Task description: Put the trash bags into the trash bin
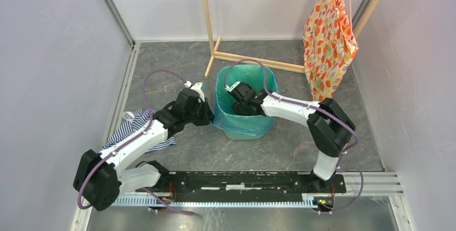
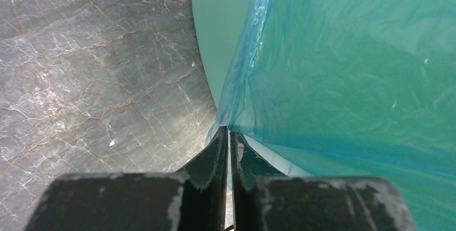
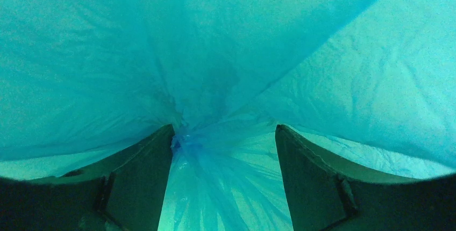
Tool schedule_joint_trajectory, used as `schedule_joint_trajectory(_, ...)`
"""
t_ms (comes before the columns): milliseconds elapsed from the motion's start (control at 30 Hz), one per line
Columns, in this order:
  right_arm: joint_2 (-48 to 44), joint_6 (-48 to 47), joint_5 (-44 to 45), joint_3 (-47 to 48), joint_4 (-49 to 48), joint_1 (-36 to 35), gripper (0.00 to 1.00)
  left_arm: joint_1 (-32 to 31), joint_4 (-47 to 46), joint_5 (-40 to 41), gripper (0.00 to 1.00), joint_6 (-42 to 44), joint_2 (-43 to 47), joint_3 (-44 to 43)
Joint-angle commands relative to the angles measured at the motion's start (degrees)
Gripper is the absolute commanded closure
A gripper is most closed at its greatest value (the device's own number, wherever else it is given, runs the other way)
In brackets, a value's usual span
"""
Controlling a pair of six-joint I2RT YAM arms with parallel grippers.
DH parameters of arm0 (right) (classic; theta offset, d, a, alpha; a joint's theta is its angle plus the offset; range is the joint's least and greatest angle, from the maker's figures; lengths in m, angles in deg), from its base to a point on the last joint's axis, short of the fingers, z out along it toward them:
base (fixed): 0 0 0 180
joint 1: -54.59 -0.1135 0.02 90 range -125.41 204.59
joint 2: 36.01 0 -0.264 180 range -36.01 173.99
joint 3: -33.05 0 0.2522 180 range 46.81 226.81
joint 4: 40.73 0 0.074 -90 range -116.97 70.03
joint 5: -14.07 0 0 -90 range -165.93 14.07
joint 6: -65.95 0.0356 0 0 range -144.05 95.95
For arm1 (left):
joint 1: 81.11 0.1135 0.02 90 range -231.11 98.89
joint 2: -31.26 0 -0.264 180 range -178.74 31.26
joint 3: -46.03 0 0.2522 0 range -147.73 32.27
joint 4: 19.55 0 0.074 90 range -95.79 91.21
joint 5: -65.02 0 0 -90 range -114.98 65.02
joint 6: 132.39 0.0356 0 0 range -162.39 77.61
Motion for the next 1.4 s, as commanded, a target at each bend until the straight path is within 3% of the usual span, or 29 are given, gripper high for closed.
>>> schedule_joint_trajectory(0,-1.1,0.2,-1.2,3.8,3.2,0.1,0.24,-0.2,-2.5,3.8,0.89,-1.1,-0.8,-2.8)
schedule_joint_trajectory(933,-10.0,0.3,-4.4,10.5,8.9,0.1,0.21,-0.2,2.3,9.3,0.85,0.5,-0.8,-5.7)
schedule_joint_trajectory(1367,-18.3,0.6,-6.9,13.6,6.7,0.1,0.13,-0.1,12.2,18.0,0.61,3.9,3.0,-13.9)
